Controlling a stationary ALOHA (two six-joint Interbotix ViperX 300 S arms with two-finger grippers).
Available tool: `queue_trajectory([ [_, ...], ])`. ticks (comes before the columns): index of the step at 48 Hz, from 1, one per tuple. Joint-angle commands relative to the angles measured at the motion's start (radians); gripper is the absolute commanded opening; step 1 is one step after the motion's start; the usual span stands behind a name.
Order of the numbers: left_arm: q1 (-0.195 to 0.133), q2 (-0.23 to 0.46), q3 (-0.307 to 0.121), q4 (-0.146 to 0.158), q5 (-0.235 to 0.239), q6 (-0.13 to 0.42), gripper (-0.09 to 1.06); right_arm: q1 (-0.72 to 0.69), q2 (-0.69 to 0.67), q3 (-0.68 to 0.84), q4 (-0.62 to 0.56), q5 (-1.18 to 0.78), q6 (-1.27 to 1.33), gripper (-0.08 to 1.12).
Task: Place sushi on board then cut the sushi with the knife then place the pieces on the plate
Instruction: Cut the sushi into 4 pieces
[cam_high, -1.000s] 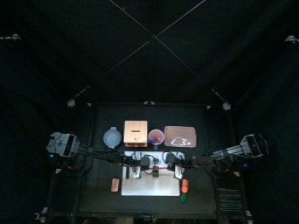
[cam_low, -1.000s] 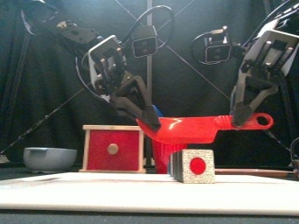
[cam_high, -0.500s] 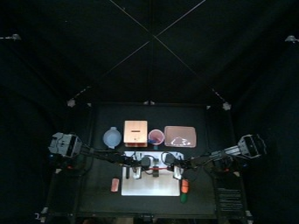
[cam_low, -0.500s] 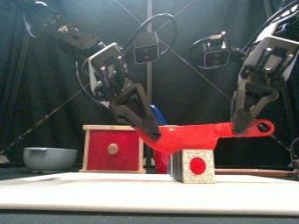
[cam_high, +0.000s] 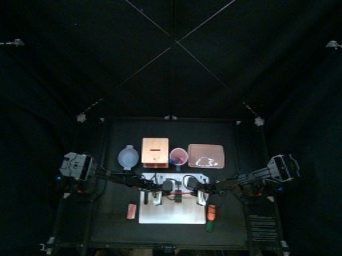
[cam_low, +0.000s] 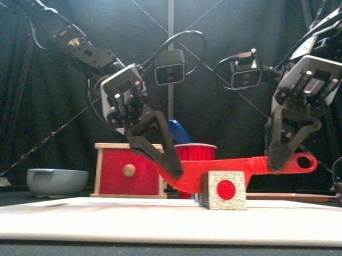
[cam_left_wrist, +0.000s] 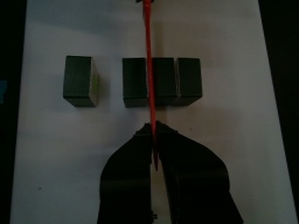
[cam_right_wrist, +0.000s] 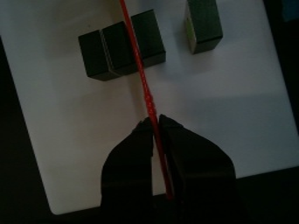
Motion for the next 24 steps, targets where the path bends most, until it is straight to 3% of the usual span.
queue_trajectory([
  [1,-0.021,0.018,0.012,-0.014,0.008,-0.003,0.41,0.0,0.025,0.015,0.023,-0.014,0.014,0.39],
  [18,-0.038,0.005,0.017,-0.058,0.006,-0.002,0.41,0.046,0.038,0.003,0.08,-0.021,0.014,0.39],
  [24,-0.049,-0.009,0.017,-0.06,0.006,-0.003,0.41,0.055,0.034,0.0,0.084,-0.02,0.014,0.39],
])
